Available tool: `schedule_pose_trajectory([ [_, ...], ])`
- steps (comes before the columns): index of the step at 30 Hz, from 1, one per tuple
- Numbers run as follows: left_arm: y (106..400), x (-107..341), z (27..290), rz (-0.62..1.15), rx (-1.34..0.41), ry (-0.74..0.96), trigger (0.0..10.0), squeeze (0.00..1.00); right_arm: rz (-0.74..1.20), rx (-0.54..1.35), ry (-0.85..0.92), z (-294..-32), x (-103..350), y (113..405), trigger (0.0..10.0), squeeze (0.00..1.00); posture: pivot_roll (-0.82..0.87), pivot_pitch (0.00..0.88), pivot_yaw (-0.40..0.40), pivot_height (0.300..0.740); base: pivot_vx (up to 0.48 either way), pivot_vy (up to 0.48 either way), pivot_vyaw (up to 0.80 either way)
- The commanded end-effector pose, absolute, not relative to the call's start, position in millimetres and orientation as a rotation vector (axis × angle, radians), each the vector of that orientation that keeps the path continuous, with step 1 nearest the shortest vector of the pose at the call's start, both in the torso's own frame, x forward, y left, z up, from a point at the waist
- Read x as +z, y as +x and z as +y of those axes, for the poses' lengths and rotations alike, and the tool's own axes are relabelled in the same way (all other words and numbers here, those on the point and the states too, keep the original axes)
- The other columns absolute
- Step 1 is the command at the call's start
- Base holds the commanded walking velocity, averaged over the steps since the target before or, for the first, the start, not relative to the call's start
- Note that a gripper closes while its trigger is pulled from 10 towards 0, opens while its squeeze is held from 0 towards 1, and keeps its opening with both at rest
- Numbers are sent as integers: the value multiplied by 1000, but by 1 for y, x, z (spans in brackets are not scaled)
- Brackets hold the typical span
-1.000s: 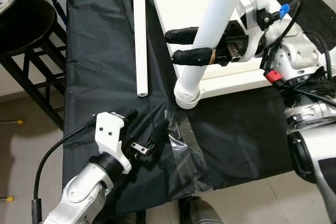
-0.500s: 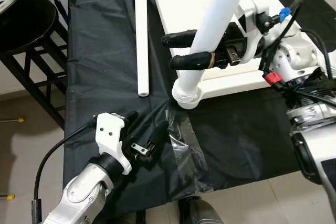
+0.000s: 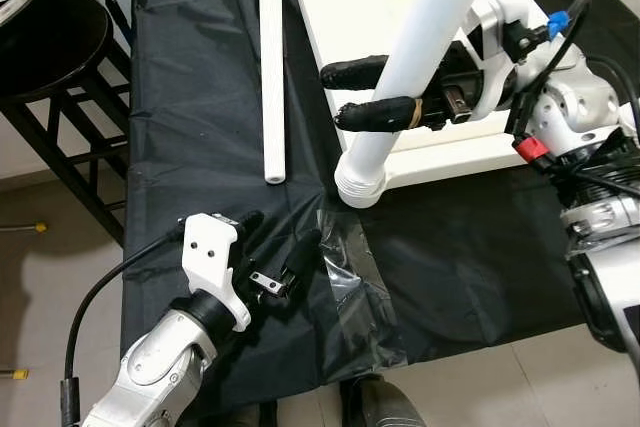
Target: Building children table
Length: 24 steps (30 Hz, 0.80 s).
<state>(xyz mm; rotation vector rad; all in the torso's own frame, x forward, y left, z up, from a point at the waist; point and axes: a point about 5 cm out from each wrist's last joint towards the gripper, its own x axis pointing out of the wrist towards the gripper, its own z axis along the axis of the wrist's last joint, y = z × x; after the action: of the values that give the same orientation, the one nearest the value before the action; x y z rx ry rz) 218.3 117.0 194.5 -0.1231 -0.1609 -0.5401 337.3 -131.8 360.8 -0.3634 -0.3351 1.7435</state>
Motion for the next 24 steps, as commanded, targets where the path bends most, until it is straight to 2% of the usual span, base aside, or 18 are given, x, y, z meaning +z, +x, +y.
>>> schedule_pose_trajectory([
  [1, 215, 193, 117, -146, -542, -126, 10000, 0, -221, 1760, -364, -133, 340, 341, 10000, 0, 46, 395, -29, 740, 0, 0, 0],
  [24, 214, 192, 116, -145, -550, -126, 10000, 0, -206, 1728, -380, -141, 341, 343, 10000, 0, 41, 387, -27, 740, 0, 0, 0],
])
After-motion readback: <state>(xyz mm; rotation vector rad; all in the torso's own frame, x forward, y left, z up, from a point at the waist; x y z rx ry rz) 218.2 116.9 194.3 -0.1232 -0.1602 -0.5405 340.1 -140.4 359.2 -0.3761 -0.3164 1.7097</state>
